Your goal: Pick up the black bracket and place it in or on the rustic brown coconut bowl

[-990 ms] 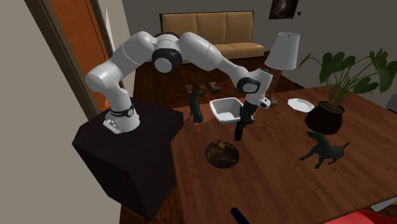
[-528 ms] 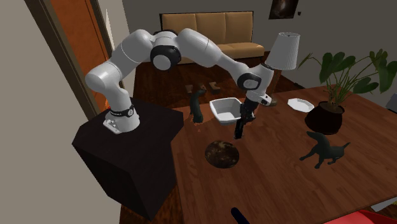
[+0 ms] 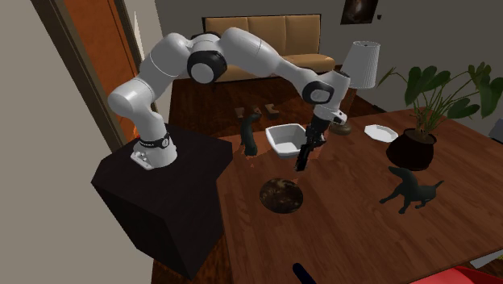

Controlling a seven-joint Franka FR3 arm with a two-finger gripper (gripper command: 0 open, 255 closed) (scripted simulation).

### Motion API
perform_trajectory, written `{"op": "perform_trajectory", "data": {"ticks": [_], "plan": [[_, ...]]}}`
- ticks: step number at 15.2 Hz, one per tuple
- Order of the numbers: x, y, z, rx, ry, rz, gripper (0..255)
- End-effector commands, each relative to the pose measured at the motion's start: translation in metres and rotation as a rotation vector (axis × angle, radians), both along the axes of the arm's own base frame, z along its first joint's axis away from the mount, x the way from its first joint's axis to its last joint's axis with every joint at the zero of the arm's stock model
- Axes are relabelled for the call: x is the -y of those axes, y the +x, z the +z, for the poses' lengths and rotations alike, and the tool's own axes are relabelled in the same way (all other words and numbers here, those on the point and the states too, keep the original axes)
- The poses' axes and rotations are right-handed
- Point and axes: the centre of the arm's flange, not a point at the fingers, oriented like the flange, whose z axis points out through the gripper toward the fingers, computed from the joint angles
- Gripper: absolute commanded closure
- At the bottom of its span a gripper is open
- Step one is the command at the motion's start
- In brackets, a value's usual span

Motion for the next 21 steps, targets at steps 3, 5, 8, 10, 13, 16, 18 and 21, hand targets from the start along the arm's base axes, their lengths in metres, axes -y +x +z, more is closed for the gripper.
{"op": "perform_trajectory", "data": {"ticks": [3, 5, 8, 10, 13, 16, 18, 21], "plan": [[0.001, 0.000, 0.022, 0.000, 0.000, 0.000, 255], [0.001, 0.000, 0.032, 0.000, 0.000, 0.000, 255], [0.001, 0.000, 0.048, 0.000, 0.000, 0.000, 255], [0.001, 0.000, 0.057, 0.000, 0.000, 0.000, 255], [0.037, -0.012, 0.069, 0.000, 0.000, 0.000, 255], [0.073, -0.024, 0.081, 0.000, 0.000, 0.000, 255], [0.096, -0.033, 0.089, 0.000, 0.000, 0.000, 255], [0.132, -0.045, 0.101, 0.000, 0.000, 0.000, 255]]}}
